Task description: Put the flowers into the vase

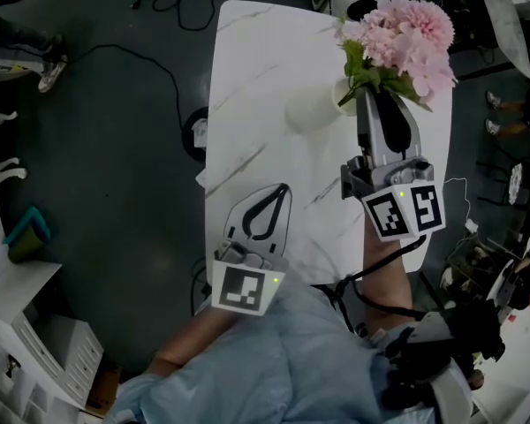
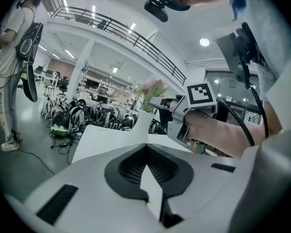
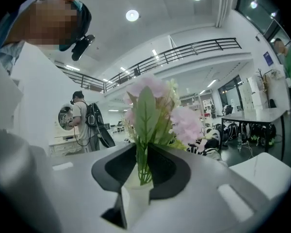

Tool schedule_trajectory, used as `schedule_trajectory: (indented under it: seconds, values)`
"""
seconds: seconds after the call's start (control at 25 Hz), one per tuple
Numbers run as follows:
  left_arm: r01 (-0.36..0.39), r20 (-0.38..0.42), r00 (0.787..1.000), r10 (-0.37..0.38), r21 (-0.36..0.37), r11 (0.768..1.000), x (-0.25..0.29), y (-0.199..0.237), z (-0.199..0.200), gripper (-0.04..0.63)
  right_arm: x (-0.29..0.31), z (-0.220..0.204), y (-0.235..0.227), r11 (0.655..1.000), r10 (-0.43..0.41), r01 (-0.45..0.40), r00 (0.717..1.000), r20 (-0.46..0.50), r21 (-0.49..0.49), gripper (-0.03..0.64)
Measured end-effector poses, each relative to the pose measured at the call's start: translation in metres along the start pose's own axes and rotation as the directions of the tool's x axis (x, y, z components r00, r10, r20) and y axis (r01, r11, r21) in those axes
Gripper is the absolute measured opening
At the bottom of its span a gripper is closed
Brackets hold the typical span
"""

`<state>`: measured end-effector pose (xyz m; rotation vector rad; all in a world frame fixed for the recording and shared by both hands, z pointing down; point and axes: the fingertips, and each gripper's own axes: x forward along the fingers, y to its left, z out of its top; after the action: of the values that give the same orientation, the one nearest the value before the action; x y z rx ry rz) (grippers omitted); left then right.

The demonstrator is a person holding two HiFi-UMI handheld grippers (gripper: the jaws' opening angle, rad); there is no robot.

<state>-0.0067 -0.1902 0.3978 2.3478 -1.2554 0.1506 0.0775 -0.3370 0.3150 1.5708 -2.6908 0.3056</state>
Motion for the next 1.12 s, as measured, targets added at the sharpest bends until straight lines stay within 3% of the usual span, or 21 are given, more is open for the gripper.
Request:
schedule_trajectory:
  seconds: [0.28,0.8,0.96,1.12]
  values:
    - [0.006,0.005,1.000,-0.006,0.018,1.000,0.000,-0.001,-0.002,0.003,-0.014,-0.038,0.009,1.000,-0.015,0.016,0.991,-0.131,0.011,0.115]
    - [0.020,0.003,1.000,-0.020,0.054,0.998,-0.006,-0.039,-0.003,0.003,-0.067,-0.058,0.003,0.996,-0.047,0.059,0.985,-0.167,0.071,0.114]
    - [0.013,0.013,1.000,-0.014,0.082,0.997,-0.010,-0.048,-0.002,0.003,-0.088,-0.065,0.004,0.994,-0.053,0.070,0.982,-0.180,0.087,0.093]
    - [0.003,0.024,1.000,-0.006,0.110,0.994,-0.015,-0.057,0.000,0.003,-0.108,-0.069,0.007,0.990,-0.069,0.090,0.981,-0.181,0.110,0.028]
